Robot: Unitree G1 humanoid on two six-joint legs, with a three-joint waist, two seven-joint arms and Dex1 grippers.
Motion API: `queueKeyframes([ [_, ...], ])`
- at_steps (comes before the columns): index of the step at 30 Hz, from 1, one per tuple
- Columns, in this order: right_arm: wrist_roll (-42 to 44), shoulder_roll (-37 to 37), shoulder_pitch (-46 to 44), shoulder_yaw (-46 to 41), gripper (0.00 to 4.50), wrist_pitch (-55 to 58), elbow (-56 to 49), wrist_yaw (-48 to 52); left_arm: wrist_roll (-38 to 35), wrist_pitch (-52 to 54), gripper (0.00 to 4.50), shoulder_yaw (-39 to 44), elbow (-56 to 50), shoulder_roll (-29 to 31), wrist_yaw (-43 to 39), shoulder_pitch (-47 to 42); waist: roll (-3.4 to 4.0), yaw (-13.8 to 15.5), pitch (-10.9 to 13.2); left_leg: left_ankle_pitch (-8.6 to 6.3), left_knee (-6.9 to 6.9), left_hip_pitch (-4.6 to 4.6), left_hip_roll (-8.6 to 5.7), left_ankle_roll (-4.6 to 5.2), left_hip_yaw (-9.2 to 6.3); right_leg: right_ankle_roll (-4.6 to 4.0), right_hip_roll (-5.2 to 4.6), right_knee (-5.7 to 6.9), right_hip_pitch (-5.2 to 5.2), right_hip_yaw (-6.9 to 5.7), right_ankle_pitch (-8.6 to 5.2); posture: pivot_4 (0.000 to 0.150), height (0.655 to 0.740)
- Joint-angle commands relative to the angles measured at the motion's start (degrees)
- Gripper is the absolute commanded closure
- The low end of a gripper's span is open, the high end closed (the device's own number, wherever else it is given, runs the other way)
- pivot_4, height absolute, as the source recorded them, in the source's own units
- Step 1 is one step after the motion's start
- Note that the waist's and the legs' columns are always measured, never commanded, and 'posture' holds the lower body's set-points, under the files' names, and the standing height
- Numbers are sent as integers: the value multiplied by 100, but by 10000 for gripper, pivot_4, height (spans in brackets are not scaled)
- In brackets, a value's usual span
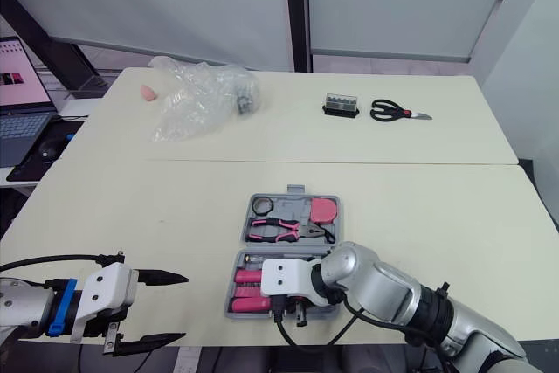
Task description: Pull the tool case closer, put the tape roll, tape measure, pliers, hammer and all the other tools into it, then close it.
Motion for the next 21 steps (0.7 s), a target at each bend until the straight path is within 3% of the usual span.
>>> queueKeyframes([
  [1, 205, 126, -54, -97, 34546, 86, -20, 130, 6, -15, 0, -23, -166, -56, 63, 35, 0, 0, 0, 0, 0, 0, 0, 0, 0, 0, 0, 0, 0, 0, 0, 1500, 7400],
  [7, 518, 140, -94, -468, 18726, 84, -244, 217, 10, -14, 0, -115, -143, -67, 118, -40, 0, -1, 0, 0, 0, 0, 0, 0, 0, 0, 0, 0, 0, 0, 0, 1500, 7400],
  [11, 823, 27, -142, -853, 18726, -197, -466, 420, 17, -47, 0, -138, -60, -54, 105, -106, 0, 2, 0, 0, -1, -1, 0, 0, -1, 0, 0, 0, 2, -1, 0, 1500, 7400],
  [14, 925, -45, -92, -951, 23174, -438, -423, 530, 17, -43, 0, -146, -38, -63, 118, -151, 0, 0, 0, 0, -2, 0, 0, 0, 0, 0, 0, 0, 2, -1, 0, 1500, 7400],
  [21, 394, -281, 34, -368, 39053, -1251, -133, 594, 9, -43, 0, -139, -72, -93, 131, -105, 0, 0, 0, 0, -2, 0, 0, 0, 1, 0, 0, 0, 0, 0, 0, 1500, 7400],
])
